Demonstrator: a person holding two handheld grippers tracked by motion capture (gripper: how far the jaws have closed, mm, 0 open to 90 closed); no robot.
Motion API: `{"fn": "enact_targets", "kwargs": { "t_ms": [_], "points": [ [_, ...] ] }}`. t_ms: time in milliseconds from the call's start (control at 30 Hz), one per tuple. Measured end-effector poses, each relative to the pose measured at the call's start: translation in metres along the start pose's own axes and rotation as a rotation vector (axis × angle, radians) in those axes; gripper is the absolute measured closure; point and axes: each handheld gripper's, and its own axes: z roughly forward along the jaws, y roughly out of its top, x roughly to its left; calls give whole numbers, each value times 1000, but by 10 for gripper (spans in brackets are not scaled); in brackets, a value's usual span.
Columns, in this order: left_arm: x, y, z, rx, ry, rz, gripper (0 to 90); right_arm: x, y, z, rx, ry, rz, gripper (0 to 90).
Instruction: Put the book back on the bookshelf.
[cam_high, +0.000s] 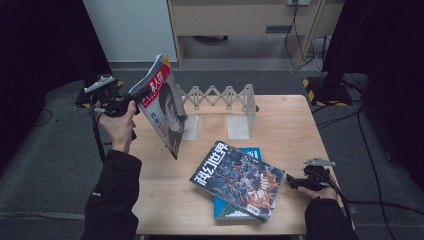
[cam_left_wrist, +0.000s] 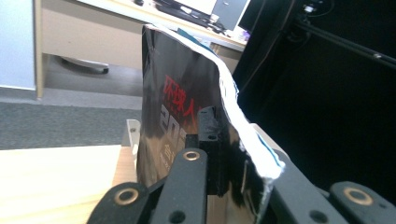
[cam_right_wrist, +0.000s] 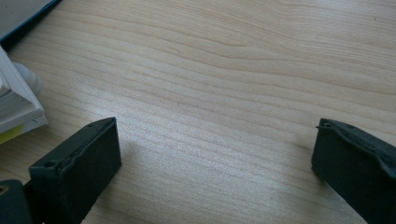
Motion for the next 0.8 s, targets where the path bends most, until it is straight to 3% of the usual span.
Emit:
{"fn": "enact_targets", "kwargs": {
  "t_ms": [200, 467, 800],
  "points": [
    [7, -2, 15, -3, 19, -8, 864, 0, -1, 0, -7, -2, 1, 15],
    [12, -8, 36, 1, 53, 30, 863, 0, -1, 0, -12, -1, 0, 11],
    [20, -21, 44, 22, 98, 65, 864, 0, -2, 0, -16, -2, -3, 11]
  ]
}}
